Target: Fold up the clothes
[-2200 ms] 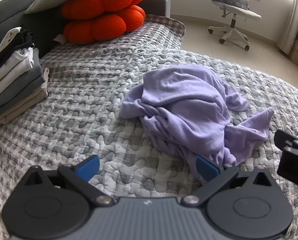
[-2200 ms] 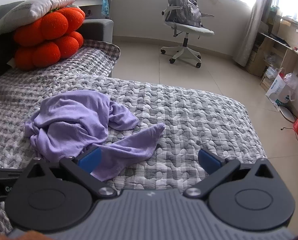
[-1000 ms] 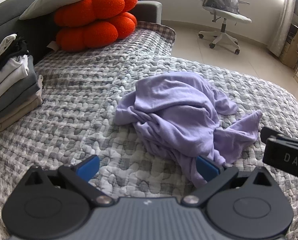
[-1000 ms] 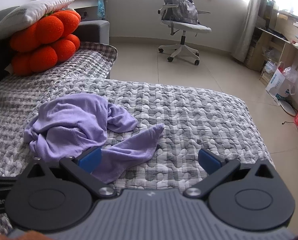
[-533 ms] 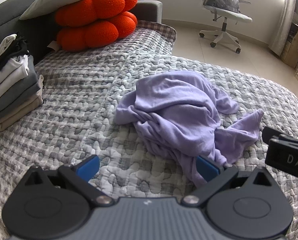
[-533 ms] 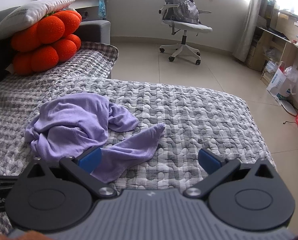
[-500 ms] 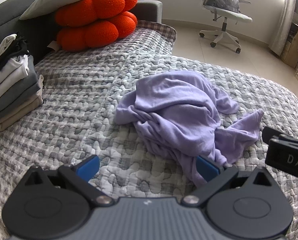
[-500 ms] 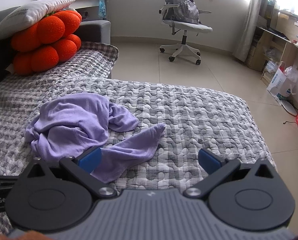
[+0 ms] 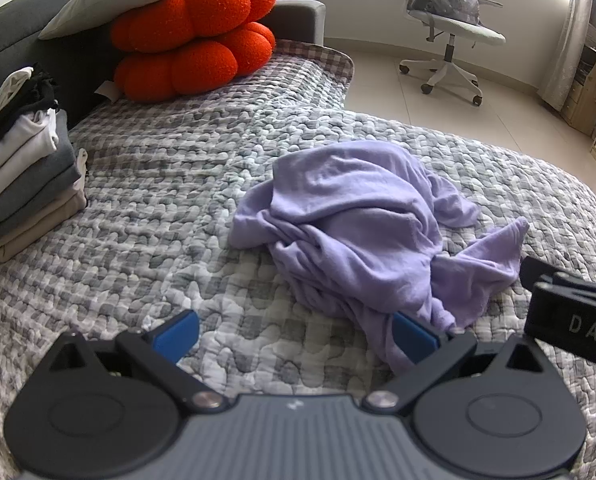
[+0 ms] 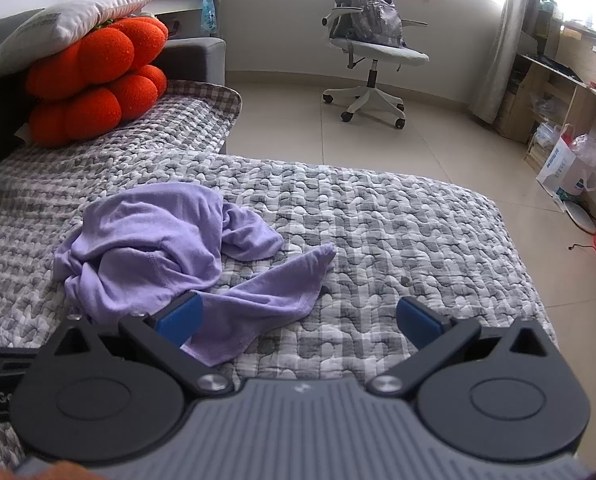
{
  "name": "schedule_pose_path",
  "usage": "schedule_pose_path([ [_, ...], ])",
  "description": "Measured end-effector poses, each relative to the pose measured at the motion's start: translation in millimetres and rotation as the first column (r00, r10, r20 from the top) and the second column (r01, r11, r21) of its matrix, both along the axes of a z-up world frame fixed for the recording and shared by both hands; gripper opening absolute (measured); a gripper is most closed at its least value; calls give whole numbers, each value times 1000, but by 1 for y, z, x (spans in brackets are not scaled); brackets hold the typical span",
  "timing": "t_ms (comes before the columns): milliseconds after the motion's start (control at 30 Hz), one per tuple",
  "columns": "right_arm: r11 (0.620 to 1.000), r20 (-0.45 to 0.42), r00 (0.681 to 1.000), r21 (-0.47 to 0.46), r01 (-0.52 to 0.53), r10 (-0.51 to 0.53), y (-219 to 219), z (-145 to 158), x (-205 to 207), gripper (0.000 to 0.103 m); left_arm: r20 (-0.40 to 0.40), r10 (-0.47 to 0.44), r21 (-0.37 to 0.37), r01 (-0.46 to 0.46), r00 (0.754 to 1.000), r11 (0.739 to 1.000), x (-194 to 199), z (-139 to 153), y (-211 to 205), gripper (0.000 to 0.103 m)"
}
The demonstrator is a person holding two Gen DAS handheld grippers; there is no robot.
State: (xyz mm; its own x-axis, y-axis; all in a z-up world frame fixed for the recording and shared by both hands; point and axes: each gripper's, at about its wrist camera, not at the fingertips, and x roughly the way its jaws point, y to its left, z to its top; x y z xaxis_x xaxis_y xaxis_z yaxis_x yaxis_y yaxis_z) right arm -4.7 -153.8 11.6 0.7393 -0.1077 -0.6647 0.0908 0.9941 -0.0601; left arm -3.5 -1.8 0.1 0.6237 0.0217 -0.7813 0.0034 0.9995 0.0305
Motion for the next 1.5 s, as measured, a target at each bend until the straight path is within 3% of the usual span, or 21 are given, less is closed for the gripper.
schedule_pose_path([
  [1500,1000,-8,1000,17,-16,16,2,-4,3,103,-22,19,30,-18,1000,999,4,-8,-3,103],
])
